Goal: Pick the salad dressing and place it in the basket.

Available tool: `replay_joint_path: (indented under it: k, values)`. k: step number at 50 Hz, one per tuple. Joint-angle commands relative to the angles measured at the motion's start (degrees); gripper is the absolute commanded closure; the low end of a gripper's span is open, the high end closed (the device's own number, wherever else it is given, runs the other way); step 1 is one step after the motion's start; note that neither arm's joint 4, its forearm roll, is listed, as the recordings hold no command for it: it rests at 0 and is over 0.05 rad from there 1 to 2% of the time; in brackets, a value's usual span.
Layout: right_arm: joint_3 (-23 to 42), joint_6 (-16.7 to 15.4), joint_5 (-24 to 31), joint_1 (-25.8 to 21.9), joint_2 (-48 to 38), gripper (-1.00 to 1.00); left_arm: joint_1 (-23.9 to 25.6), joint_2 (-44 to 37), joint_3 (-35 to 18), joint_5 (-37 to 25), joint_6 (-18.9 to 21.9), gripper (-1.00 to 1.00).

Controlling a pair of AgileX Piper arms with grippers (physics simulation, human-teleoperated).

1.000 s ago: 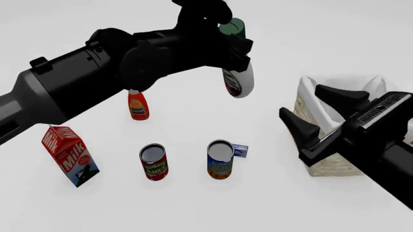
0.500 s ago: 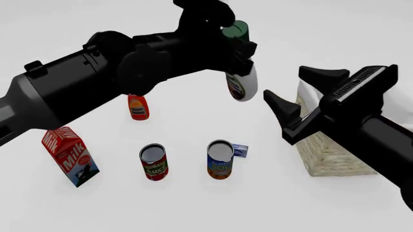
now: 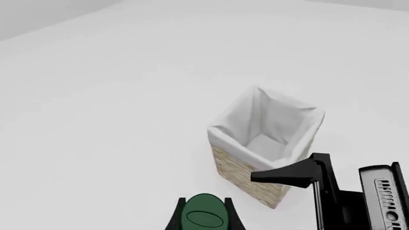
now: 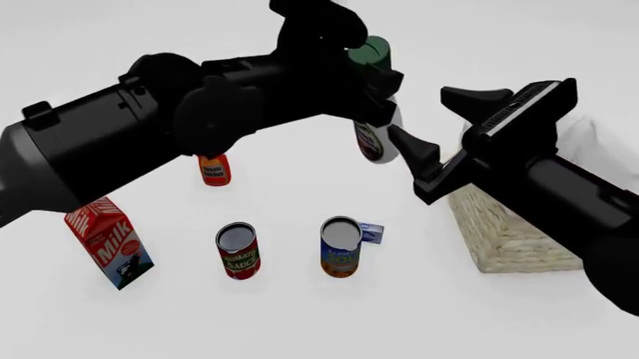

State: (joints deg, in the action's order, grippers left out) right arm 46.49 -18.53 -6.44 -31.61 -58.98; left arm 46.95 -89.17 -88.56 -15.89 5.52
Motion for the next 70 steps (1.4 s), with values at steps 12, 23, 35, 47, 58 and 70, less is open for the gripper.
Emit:
replay_joint_path:
  k: [12,23,35,47,58,70]
  values:
    - [2.79,-1.05,-0.45,-1.94,-3.53,-1.0,1.12,1.13,0.37,-0.09,1.37,1.0]
    - [3.52,-1.09,-0.98,-2.63,-5.03,-1.0,1.77,1.54,0.5,-0.34,1.43,1.0]
    - [5.09,-1.56,-1.15,-3.14,-6.88,-1.0,2.73,2.29,1.94,0.16,1.51,1.0]
    - [6.61,-1.79,-1.27,-3.47,-8.1,-1.0,3.36,3.0,3.17,0.49,1.6,1.0]
    - [7.23,-1.79,-1.12,-3.84,-8.53,1.0,3.55,3.54,3.94,0.57,1.87,1.0]
    - [6.25,-2.5,-1.61,-4.48,-7.68,1.0,3.5,3.56,4.45,0.86,2.03,1.0]
